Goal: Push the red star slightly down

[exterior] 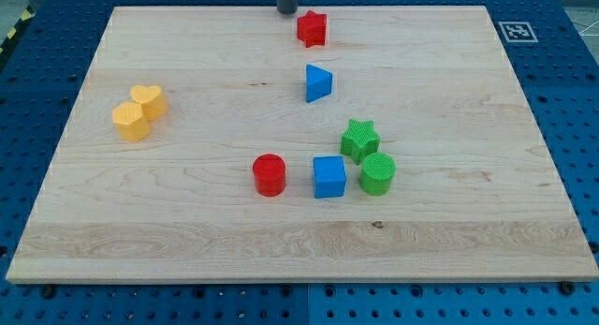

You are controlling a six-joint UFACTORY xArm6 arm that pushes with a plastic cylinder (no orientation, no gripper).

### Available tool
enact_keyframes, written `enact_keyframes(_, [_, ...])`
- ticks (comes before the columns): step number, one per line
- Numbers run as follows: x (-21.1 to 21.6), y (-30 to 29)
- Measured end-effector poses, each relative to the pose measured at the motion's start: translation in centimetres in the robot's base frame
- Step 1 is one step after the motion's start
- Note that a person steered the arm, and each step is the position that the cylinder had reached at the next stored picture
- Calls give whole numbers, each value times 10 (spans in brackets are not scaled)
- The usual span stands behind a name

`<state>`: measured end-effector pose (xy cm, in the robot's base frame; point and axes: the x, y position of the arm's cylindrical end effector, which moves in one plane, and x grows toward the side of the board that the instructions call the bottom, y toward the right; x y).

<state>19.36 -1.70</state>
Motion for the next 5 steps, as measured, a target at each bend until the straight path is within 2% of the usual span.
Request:
enact_keyframes(2, [-1, 55])
enact_keyframes(5, [49, 34])
